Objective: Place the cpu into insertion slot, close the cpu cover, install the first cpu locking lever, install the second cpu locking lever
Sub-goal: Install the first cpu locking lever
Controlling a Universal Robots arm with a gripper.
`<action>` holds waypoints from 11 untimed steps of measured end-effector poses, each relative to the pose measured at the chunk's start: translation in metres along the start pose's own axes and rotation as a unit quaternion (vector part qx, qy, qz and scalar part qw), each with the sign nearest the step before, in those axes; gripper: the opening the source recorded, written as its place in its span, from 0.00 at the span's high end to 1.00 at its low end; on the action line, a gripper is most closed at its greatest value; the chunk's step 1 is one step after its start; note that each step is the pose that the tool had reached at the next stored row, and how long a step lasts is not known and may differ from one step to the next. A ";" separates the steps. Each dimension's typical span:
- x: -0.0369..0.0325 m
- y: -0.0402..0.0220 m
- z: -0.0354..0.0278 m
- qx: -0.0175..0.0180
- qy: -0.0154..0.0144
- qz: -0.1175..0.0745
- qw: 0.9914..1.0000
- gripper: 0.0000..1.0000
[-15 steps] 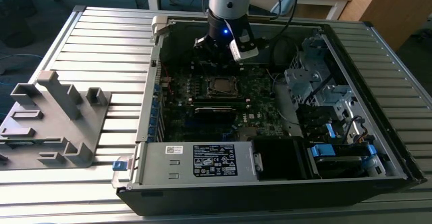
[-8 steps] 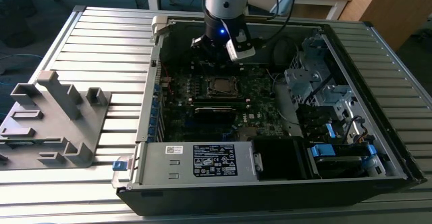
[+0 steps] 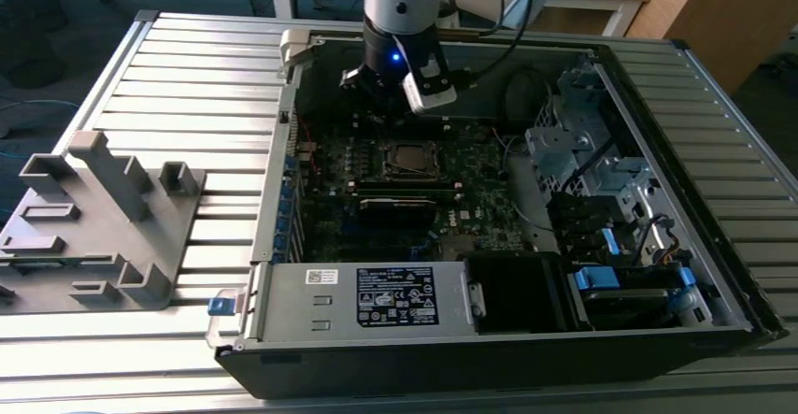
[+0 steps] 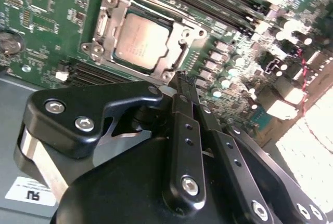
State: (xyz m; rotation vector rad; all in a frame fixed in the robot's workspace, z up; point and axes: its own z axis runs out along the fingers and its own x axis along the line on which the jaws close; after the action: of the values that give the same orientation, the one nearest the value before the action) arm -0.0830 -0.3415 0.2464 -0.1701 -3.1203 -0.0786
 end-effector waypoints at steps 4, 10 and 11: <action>0.0031 -0.0003 0.0001 0.000 0.000 0.000 1.000 0.89; 0.0032 -0.0003 0.0001 0.000 0.000 0.000 1.000 0.89; 0.0034 -0.0004 0.0001 0.000 0.000 0.000 1.000 0.89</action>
State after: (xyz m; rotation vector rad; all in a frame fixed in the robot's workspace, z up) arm -0.0865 -0.3414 0.2464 -0.1701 -3.1203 -0.0787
